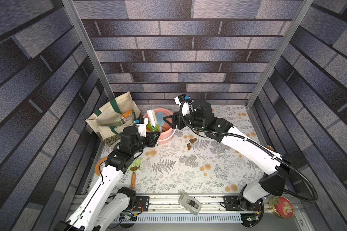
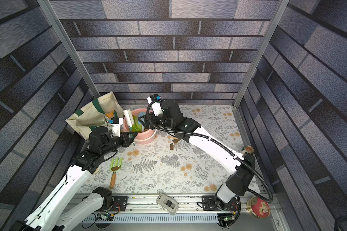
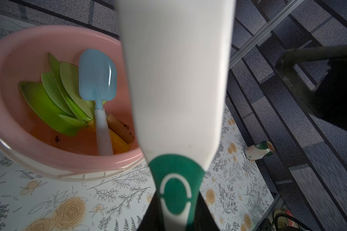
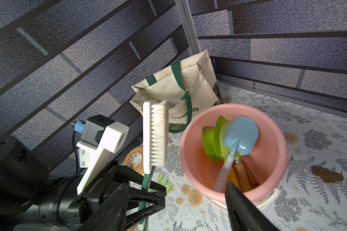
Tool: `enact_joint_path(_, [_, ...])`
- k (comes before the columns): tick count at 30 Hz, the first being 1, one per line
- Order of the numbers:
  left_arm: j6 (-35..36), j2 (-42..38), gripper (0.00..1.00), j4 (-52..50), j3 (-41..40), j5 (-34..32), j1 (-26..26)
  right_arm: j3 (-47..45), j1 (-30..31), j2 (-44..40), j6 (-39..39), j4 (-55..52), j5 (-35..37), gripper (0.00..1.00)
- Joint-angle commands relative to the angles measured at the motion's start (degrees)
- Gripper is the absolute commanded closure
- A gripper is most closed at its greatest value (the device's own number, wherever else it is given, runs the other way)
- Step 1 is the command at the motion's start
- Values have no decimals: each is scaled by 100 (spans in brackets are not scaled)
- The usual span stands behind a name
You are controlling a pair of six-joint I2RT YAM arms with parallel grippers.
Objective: Brush the soil off the hand trowel and place it into the bucket
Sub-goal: Adjust the brush.
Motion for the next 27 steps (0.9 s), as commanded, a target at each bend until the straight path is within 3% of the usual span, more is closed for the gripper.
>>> enact_joint_path(1, [363, 195, 97, 304, 316, -41, -142, -90, 12, -134, 87, 92, -371, 23])
enact_joint_path(9, [488, 605, 97, 475, 575, -38, -330, -141, 15, -43, 161, -32, -338, 23])
enact_joint_path(13, [607, 691, 96, 467, 659, -390, -560, -121, 10, 87, 376, -75, -146, 25])
enact_joint_path(19, [726, 768, 96, 738, 646, -757, -922, -46, 13, 325, 946, -63, 14, 35])
enact_joint_path(27, [681, 932, 96, 1086, 668, -1029, -945, -183, 8, 349, 1398, -91, 208, 45])
